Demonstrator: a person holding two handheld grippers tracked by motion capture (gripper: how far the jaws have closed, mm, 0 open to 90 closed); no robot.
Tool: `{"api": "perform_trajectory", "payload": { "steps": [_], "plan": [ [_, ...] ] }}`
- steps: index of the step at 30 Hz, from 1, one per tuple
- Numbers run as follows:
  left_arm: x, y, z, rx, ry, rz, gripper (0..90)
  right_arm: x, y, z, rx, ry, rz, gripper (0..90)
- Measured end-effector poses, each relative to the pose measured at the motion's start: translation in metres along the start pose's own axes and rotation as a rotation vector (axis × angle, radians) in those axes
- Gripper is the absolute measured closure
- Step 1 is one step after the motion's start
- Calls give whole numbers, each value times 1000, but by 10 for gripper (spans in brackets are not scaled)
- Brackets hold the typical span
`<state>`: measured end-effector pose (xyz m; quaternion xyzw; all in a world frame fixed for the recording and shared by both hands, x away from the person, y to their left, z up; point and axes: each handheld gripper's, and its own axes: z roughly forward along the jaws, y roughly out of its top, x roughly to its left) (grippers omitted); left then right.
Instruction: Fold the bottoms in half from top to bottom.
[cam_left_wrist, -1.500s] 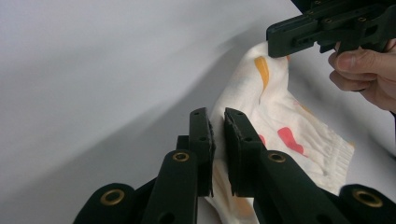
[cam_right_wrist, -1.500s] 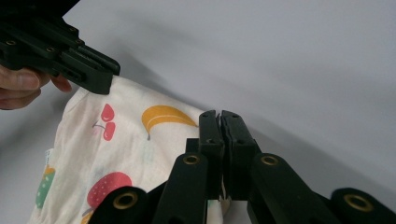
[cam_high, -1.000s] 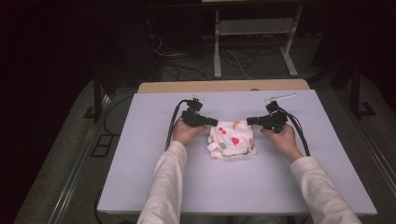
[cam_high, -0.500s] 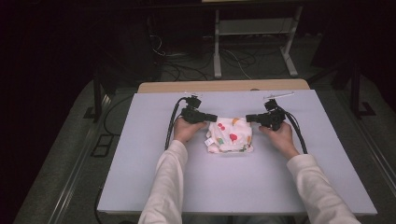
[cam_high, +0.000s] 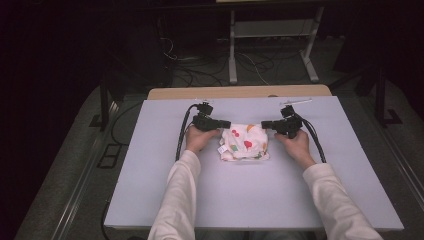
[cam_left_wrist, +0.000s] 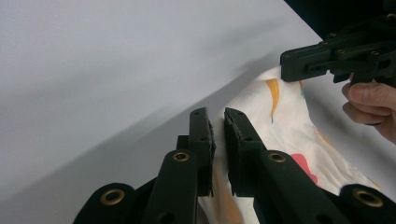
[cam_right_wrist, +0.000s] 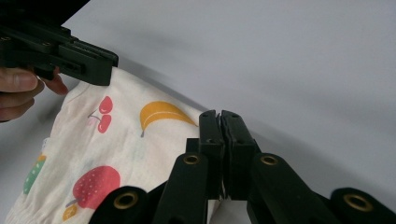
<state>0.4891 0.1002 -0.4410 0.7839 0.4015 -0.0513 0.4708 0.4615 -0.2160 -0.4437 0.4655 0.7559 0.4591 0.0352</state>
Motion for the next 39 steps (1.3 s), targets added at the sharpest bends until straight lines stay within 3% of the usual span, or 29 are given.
{"api": "perform_trajectory", "payload": {
  "steps": [10,14,17,23,27,33,39],
  "plan": [
    [0,-2,4,3,15,-7,803,-7,-2,2,-12,28,42,843],
    [-2,-2,3,-9,32,7,729,-7,-1,0,-24,22,35,749],
    [-6,-3,0,-29,77,27,585,-5,0,-5,-31,3,9,676],
    [-11,-4,-6,-48,100,37,410,-5,3,-17,-42,-10,-8,530],
    [-14,-5,-13,-63,111,40,331,-5,5,-25,-51,-8,-1,421],
    [-18,-4,-26,-67,90,42,260,-6,6,-34,-27,16,-12,212],
    [-26,-6,-34,-55,110,65,163,-5,6,-44,-11,12,-6,131]
  ]
}}
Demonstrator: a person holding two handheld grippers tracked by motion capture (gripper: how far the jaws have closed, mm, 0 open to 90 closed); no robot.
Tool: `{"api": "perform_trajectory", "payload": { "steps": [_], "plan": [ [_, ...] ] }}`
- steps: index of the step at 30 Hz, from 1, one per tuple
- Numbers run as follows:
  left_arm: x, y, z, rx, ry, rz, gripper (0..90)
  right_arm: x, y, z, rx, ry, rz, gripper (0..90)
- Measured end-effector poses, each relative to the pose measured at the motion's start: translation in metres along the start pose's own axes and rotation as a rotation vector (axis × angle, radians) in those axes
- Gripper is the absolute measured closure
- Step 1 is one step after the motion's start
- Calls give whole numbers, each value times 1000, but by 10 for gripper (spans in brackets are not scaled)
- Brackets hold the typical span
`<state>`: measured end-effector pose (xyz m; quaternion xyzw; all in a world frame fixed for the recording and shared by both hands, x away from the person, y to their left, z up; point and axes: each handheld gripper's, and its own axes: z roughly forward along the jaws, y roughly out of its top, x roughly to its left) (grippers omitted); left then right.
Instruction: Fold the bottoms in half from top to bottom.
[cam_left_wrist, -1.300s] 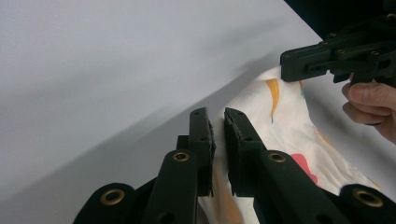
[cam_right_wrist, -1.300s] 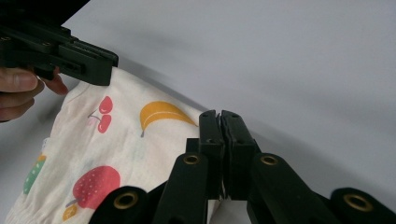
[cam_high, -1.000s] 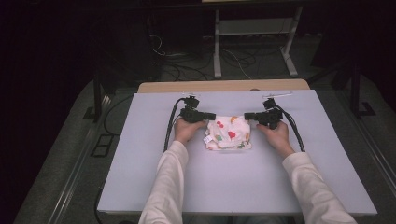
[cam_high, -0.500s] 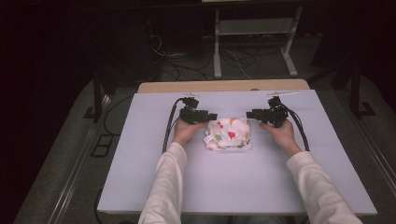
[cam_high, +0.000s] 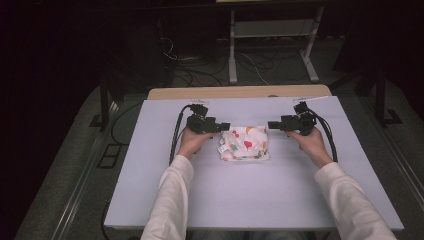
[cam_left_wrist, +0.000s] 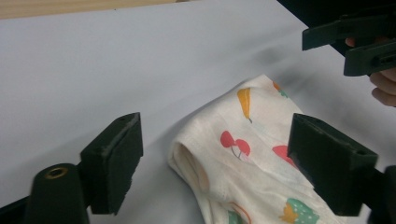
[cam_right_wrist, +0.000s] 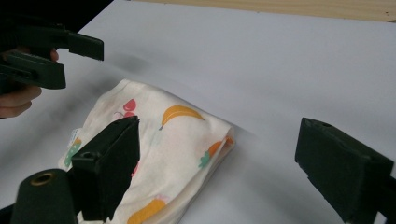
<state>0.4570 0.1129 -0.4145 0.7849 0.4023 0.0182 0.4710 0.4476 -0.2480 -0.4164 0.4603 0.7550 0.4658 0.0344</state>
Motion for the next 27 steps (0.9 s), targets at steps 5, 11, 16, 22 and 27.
{"api": "perform_trajectory", "payload": {
  "steps": [5,11,16,22,27],
  "plan": [
    [-3,-4,-5,3,-13,2,123,1,-2,-9,7,13,-6,65],
    [-5,-8,-12,3,-19,-6,27,2,-5,-20,16,15,-9,0],
    [-8,-12,-20,-5,-9,7,0,4,-10,-28,17,-10,-16,0],
    [-12,-20,-30,-15,17,30,0,12,-19,-34,17,-21,-41,0],
    [-15,-27,-39,-12,48,43,0,19,-28,-39,2,-11,-52,0]
  ]
}}
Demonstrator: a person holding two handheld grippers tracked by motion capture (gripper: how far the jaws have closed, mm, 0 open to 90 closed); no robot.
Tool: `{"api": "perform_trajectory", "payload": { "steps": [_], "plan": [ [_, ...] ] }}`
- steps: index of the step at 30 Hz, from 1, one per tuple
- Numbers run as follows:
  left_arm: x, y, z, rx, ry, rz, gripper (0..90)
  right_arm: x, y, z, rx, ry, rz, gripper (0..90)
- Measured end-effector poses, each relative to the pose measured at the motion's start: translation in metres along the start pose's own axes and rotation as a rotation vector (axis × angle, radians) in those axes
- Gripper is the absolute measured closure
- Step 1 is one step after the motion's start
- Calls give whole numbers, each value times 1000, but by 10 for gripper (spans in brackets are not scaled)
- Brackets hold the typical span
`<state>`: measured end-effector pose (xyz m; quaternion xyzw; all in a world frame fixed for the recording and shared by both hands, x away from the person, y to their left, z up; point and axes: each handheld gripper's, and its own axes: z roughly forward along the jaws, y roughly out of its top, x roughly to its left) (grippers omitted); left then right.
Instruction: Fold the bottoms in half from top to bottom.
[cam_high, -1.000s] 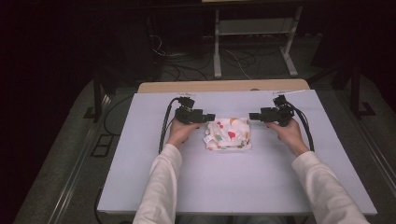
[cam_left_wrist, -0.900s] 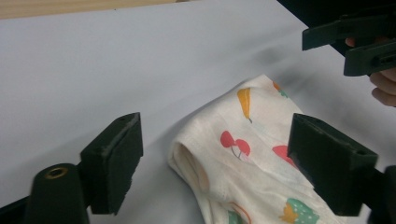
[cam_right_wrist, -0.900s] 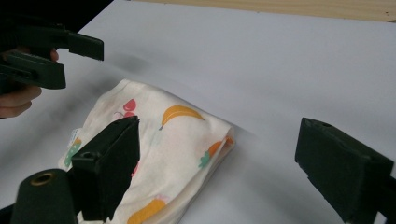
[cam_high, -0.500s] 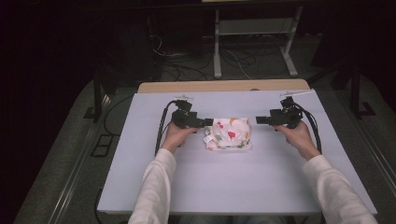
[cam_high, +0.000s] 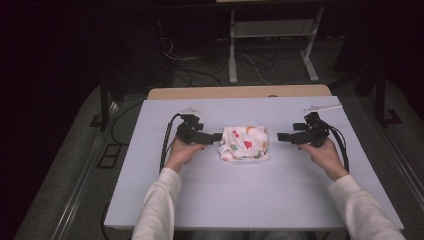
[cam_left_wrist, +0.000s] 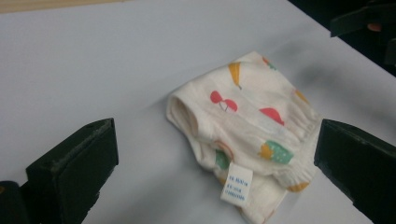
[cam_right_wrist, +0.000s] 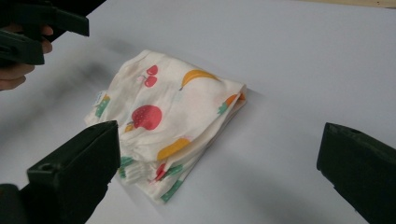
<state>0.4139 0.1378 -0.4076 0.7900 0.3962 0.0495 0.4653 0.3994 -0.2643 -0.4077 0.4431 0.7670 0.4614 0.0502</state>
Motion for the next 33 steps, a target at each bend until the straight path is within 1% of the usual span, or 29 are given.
{"api": "perform_trajectory", "payload": {
  "steps": [2,7,11,13,15,16,20,22,26,29,31,33],
  "plan": [
    [-2,-3,-5,-4,17,9,0,2,-4,-2,-1,1,-4,0],
    [-4,-10,-15,-24,27,17,0,7,-13,-8,-1,-1,-9,0],
    [-8,-17,-22,-44,46,22,0,13,-18,-14,-18,2,-13,0],
    [-10,-21,-27,-68,48,19,0,15,-20,-17,-23,4,-23,0],
    [-13,-24,-29,-72,52,23,0,18,-22,-21,-30,-3,-36,0],
    [-15,-26,-30,-73,55,32,0,19,-24,-22,-33,0,-34,0],
    [-20,-32,-36,-69,55,50,0,24,-30,-28,-47,6,-37,0],
    [-22,-35,-39,-71,55,51,0,27,-33,-31,-51,5,-39,0],
    [-26,-44,-45,-86,61,59,0,31,-40,-37,-59,0,-49,0],
    [-31,-51,-51,-93,60,74,0,33,-47,-40,-64,2,-47,0],
    [-33,-54,-54,-108,61,81,0,35,-51,-41,-61,-1,-49,0],
    [-37,-58,-58,-112,52,89,0,36,-56,-42,-57,-3,-51,0]
  ]
}}
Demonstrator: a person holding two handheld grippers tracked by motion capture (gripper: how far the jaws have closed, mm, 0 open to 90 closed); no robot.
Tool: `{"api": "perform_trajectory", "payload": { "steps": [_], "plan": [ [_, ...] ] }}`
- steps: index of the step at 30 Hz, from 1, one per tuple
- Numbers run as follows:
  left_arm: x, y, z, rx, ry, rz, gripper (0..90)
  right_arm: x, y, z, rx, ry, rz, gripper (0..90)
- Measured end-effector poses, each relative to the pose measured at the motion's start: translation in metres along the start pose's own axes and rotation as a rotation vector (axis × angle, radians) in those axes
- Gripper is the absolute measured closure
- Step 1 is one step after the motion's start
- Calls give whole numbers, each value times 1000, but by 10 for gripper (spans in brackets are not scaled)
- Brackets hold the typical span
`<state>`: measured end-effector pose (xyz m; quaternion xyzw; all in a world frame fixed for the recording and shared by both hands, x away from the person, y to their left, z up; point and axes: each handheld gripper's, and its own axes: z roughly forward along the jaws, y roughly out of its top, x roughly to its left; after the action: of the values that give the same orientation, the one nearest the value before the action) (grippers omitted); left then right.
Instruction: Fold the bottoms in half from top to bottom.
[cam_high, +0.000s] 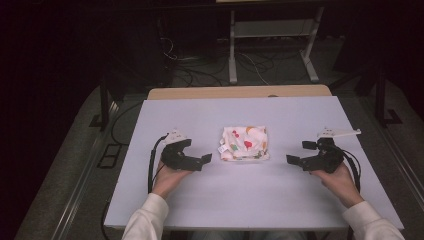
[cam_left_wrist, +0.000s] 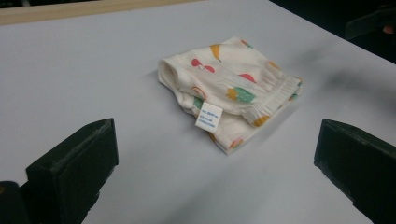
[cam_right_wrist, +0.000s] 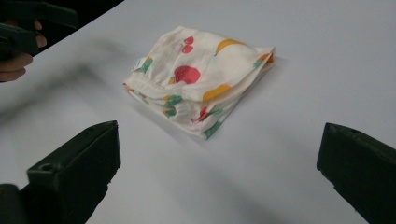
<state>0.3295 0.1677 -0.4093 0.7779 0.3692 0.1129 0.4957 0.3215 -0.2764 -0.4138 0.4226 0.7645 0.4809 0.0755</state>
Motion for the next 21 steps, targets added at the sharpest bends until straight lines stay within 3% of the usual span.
{"api": "perform_trajectory", "payload": {
  "steps": [9,21],
  "plan": [
    [-15,-17,-17,-21,-3,50,0,6,-21,-9,12,-26,-6,0],
    [-18,-40,-26,2,0,68,0,13,-44,-19,16,-36,-33,0]
  ]
}}
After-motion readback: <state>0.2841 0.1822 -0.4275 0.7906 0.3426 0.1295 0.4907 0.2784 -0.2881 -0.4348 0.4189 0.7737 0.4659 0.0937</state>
